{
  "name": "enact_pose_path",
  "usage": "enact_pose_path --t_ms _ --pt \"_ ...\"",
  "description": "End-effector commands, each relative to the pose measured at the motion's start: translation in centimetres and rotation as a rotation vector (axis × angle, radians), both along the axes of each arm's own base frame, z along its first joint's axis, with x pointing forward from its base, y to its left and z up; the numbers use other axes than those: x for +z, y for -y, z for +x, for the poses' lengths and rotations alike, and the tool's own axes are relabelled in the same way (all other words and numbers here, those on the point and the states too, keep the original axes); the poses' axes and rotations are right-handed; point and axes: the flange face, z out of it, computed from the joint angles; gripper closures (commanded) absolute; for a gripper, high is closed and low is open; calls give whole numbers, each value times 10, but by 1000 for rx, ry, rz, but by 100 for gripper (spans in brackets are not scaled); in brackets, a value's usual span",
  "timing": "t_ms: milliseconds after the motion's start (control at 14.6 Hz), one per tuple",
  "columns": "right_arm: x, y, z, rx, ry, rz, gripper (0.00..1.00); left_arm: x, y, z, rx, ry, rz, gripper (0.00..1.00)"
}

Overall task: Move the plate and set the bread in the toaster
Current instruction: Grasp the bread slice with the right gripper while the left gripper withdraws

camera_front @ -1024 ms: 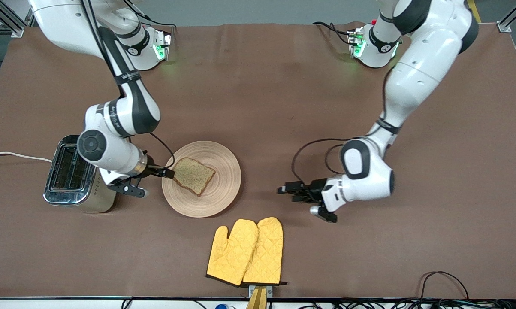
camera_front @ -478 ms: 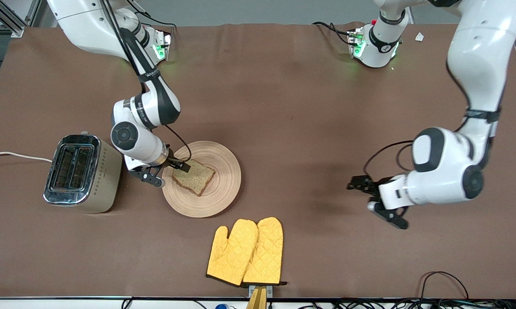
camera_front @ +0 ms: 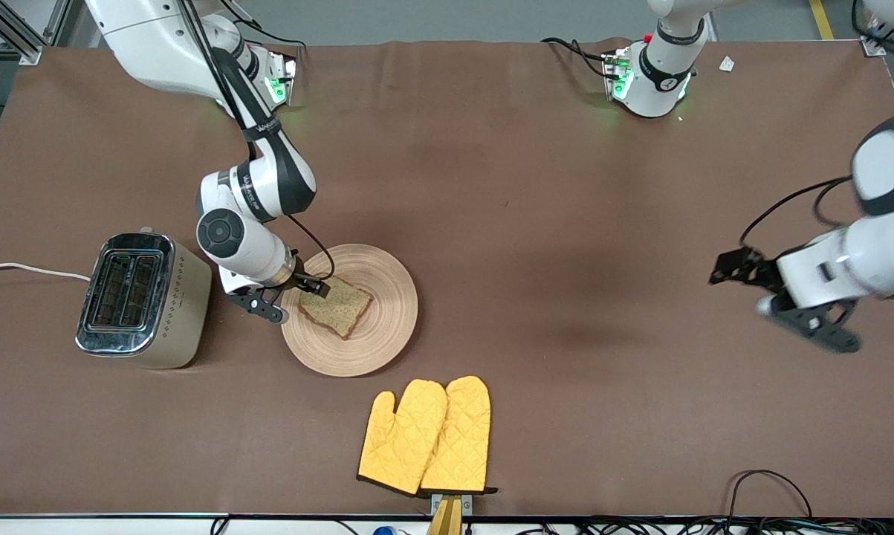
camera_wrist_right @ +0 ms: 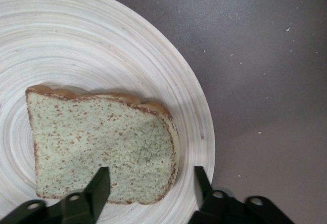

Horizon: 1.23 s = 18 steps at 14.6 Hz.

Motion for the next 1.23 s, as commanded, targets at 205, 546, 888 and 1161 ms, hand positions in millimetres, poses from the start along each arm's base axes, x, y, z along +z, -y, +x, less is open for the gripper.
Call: enact_pose_path --t_ms 205,546,888,1161 --pt "-10 6 -4 -27 5 6 40 93 17 -62 216 42 156 0" --pt "-19 11 -9 -33 14 5 41 102 17 -65 225 62 139 0" --pt "-23 7 -10 -26 14 4 48 118 49 -71 168 101 155 0" --pt "-24 6 -10 -24 18 5 52 116 41 -69 192 95 175 0"
